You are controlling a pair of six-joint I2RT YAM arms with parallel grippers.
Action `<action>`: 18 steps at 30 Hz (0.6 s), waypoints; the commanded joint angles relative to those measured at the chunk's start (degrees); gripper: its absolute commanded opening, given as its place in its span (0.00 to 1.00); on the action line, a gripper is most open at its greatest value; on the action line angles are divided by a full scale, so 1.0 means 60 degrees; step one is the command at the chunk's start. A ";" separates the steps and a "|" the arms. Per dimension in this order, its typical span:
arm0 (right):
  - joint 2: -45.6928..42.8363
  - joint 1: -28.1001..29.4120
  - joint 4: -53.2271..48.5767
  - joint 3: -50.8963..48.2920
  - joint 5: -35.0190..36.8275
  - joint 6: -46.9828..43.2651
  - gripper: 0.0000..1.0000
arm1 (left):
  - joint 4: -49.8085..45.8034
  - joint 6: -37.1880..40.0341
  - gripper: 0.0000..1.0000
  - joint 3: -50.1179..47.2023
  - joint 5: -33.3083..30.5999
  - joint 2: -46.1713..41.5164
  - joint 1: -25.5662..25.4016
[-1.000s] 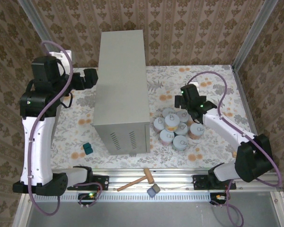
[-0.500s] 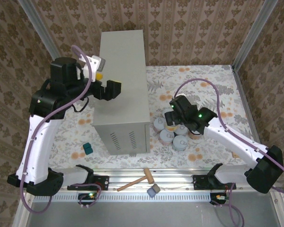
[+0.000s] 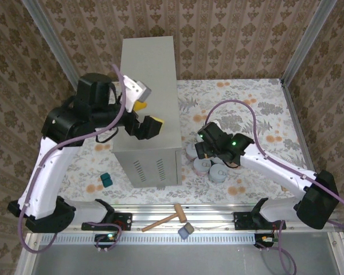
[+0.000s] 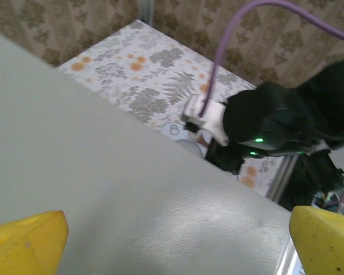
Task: Place and organize the canned foods onto the counter
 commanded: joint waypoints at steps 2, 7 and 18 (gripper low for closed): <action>0.0225 0.0073 0.0453 -0.0298 0.0257 0.0446 1.00 | -0.1216 0.0863 1.00 0.0858 -0.1134 0.0727 -0.1329; 0.0296 0.0057 0.0989 -0.0765 0.0341 0.0718 1.00 | -0.1742 0.1325 1.00 0.1630 -0.2320 0.1606 -0.2781; 0.0490 0.0052 0.2130 -0.1555 0.0641 0.1062 0.98 | -0.1684 0.1584 1.00 0.2448 -0.2486 0.2498 -0.3538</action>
